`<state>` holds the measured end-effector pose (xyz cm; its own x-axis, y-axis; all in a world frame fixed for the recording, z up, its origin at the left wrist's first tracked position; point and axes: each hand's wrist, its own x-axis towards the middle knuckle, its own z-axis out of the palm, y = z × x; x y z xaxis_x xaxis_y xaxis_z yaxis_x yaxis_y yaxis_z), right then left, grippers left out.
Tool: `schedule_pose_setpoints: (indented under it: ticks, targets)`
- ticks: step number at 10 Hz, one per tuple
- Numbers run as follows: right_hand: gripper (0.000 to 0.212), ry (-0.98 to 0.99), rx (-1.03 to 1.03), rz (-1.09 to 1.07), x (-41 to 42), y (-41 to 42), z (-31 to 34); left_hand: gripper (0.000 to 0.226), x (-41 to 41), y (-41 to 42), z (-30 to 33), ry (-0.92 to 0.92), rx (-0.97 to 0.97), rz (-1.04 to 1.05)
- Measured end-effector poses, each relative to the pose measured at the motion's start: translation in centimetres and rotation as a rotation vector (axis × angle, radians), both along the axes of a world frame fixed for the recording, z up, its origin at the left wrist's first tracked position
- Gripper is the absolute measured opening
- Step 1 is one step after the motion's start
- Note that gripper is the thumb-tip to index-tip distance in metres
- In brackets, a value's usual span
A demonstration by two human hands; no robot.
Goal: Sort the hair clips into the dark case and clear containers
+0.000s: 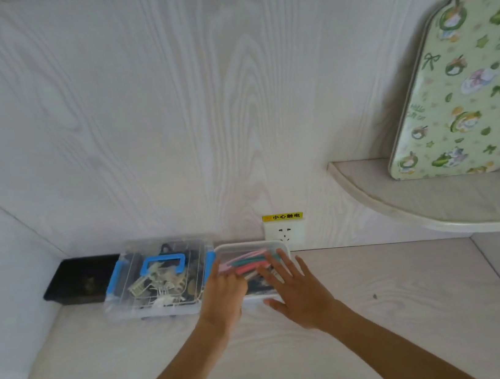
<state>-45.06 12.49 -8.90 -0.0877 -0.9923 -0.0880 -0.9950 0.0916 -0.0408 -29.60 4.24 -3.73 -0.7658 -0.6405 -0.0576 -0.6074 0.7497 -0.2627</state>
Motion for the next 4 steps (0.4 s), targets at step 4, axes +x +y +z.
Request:
schedule_pose_setpoints:
  ticks: [4]
  targets:
    - [0.076, 0.039, -0.046, 0.016, -0.4, -0.4, 0.1, 0.066, 1.2, 0.0, 0.1, 0.179, 0.12, 0.024]
